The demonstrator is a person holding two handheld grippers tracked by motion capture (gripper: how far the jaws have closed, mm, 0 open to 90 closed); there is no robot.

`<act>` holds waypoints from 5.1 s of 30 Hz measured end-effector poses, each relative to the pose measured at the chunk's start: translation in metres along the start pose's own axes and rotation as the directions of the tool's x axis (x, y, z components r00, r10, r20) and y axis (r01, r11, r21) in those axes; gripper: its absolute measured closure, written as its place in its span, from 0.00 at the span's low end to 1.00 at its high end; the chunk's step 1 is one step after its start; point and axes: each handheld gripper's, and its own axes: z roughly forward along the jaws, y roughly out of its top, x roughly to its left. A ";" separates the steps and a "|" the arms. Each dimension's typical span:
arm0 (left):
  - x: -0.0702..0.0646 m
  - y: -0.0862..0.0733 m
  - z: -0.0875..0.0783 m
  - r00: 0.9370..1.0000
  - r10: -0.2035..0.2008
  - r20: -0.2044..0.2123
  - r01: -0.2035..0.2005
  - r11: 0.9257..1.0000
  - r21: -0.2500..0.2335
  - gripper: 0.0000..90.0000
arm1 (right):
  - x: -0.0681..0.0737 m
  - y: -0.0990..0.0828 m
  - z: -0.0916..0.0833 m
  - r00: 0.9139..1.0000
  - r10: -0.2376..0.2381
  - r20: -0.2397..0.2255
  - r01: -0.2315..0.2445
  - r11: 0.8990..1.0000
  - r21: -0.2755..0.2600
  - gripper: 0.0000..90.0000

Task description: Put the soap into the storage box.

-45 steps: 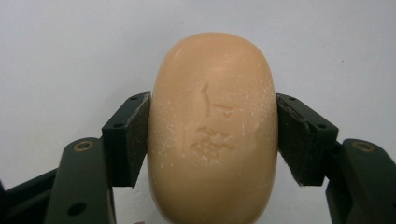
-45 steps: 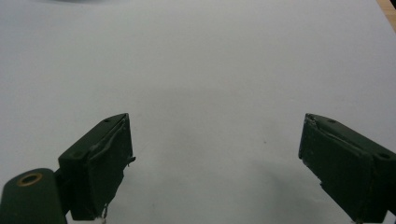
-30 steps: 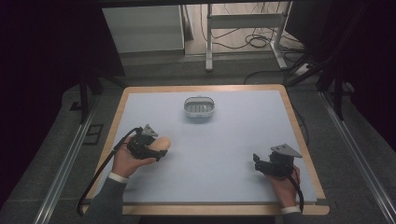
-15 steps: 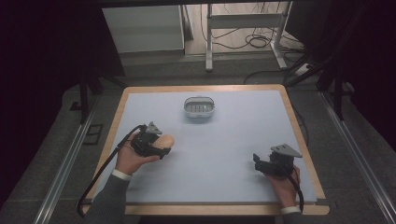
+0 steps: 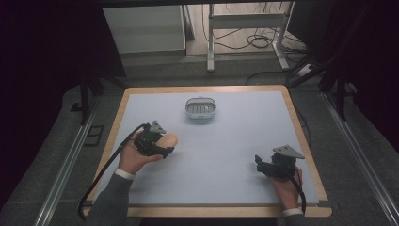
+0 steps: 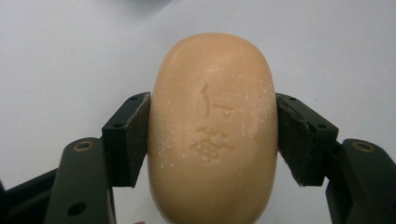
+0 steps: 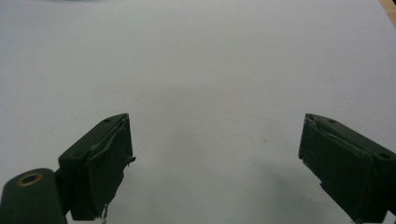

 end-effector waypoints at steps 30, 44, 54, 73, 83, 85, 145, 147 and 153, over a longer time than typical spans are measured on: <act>-0.002 0.013 0.005 1.000 0.019 -0.001 -0.019 1.000 0.001 0.36 | 0.000 0.000 0.000 1.000 0.001 0.000 -0.001 1.000 0.002 0.11; -0.002 0.019 0.006 1.000 0.027 -0.002 -0.027 1.000 0.005 0.36 | 0.000 0.000 0.000 1.000 0.001 0.002 -0.001 1.000 0.003 0.11; -0.004 0.024 0.009 0.999 0.038 -0.005 -0.038 0.999 0.005 0.36 | 0.000 0.000 0.000 1.000 0.004 0.002 -0.004 1.000 0.003 0.11; -0.008 0.041 0.013 0.998 0.068 0.001 -0.068 0.998 0.013 0.36 | 0.000 0.000 0.000 1.000 0.004 0.000 -0.004 1.000 0.003 0.11; -0.009 0.046 0.015 0.998 0.068 0.007 -0.068 0.998 0.003 0.36 | 0.000 0.000 0.001 1.000 -0.001 0.000 0.001 1.000 0.005 0.11; -0.009 0.047 0.016 0.997 0.073 0.005 -0.073 0.997 0.004 0.36 | 0.000 0.000 0.001 1.000 0.000 0.001 0.000 1.000 0.004 0.11; 0.006 0.088 0.031 0.995 0.102 -0.017 -0.102 0.994 0.026 0.36 | 0.000 0.000 0.001 1.000 0.008 0.001 -0.008 1.000 0.007 0.11; 0.007 0.090 0.032 0.995 0.100 -0.018 -0.099 0.995 0.028 0.36 | 0.000 0.000 0.001 1.000 0.008 0.001 -0.008 1.000 0.007 0.11; 0.012 0.093 0.034 0.996 0.093 -0.013 -0.093 0.995 0.022 0.36 | 0.000 0.000 0.001 1.000 0.008 0.001 -0.008 1.000 0.007 0.11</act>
